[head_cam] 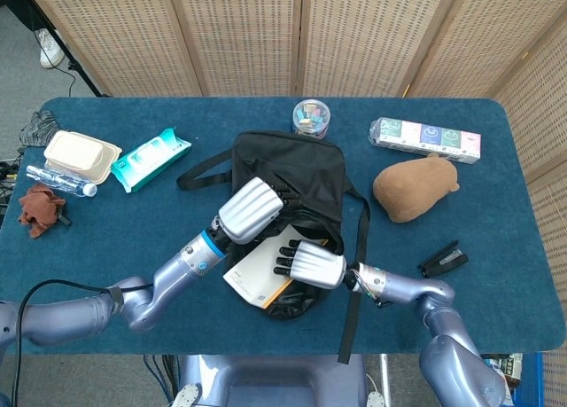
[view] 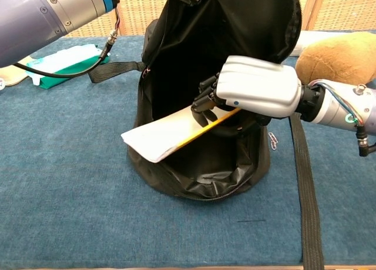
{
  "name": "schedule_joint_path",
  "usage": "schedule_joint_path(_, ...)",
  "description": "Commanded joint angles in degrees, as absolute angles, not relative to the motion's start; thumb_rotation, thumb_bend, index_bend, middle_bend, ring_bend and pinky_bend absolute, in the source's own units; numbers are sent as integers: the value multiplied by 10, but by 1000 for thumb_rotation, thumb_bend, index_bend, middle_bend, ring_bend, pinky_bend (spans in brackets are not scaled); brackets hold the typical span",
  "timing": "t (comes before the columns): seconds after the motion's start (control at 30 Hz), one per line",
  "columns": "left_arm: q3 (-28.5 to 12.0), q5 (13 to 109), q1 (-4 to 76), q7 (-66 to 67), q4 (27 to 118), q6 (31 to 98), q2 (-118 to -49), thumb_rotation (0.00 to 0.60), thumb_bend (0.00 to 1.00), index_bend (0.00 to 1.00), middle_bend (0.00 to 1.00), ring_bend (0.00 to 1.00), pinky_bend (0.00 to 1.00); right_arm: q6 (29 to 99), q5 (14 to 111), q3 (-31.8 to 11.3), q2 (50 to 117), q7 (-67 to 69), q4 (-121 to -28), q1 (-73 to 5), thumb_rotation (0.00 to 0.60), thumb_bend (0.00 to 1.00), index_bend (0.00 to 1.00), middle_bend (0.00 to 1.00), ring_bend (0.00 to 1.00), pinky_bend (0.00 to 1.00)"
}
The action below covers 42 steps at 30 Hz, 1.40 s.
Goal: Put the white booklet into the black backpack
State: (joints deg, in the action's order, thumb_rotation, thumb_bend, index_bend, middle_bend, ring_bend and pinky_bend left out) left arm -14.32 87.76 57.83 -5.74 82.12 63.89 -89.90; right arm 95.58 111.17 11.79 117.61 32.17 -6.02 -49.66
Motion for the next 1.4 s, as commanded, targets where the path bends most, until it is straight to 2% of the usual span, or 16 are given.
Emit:
schedule_joint_path(0.03,-141,880,577,-59,826,639,-894,600,671,759,662,562,712,936,1115,127,1172,310,-54,-496,600,482,614,610,501,655)
schedule_joint_path(0.27,-123,888,575,-50,841,623,-876,600,671,759,662,559,712,880,1113,140,1159,286,-51,-501,600,482,615,604,498,648)
schedule_joint_path(0.5,-113,892,574,-49,847,613,-869,600,670,758,662,559,712,851,1108,145,1144,276,-51,-509,600,482,615,602,498,647)
schedule_joint_path(0.73,-115,892,576,-48,842,614,-873,600,671,759,662,559,712,849,1110,155,1138,269,-54,-518,600,482,612,597,493,642)
schedule_joint_path(0.97,-124,879,583,-38,832,606,-887,600,671,758,662,559,712,856,1124,175,1142,252,-52,-534,600,481,584,561,433,558)
schedule_joint_path(1.1,-125,884,587,-27,841,605,-886,600,671,759,662,559,712,851,1132,185,1144,244,-50,-542,600,481,577,550,422,541)
schedule_joint_path(1.4,-127,884,589,-20,860,605,-880,600,672,758,662,559,712,841,1122,180,1150,244,-49,-558,600,482,573,542,407,518)
